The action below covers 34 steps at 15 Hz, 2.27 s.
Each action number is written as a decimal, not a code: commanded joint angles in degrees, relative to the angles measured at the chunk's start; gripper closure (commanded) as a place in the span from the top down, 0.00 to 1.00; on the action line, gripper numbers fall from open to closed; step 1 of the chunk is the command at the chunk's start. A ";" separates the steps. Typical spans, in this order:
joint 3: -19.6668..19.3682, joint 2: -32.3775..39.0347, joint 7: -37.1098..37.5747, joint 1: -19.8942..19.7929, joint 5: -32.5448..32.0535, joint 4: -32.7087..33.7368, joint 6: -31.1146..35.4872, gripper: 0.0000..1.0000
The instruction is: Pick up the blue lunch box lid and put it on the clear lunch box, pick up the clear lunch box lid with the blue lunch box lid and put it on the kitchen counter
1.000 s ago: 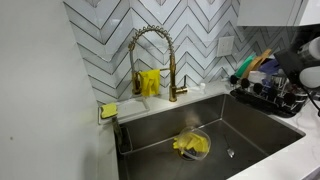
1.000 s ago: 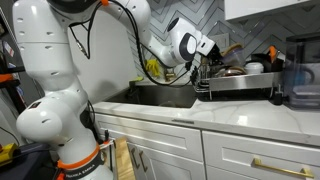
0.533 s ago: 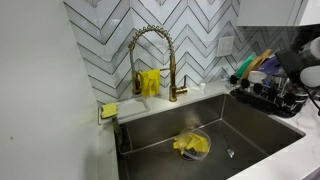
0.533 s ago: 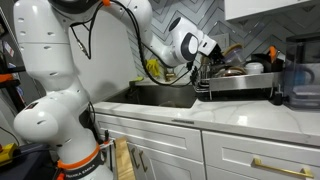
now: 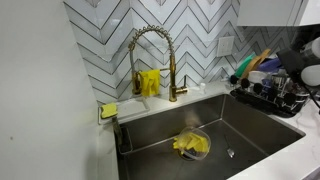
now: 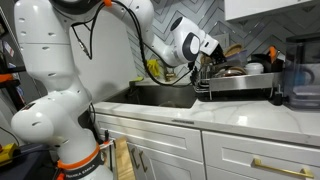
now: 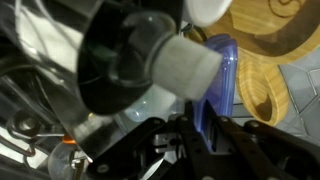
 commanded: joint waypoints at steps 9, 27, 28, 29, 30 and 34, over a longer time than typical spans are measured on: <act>-1.98 -15.11 -7.17 0.22 8.69 -1.58 -17.88 0.03; -18.33 -27.02 -44.25 16.32 44.36 -8.71 -21.75 0.03; -18.30 -27.39 -43.25 14.60 42.94 -9.01 -22.69 0.03; -19.13 -28.02 -43.53 14.28 43.35 -9.35 -23.36 0.03; -20.41 -28.71 -44.72 14.74 44.80 -9.70 -23.94 0.03; -27.41 -33.91 -51.16 16.52 50.72 -10.97 -33.97 0.03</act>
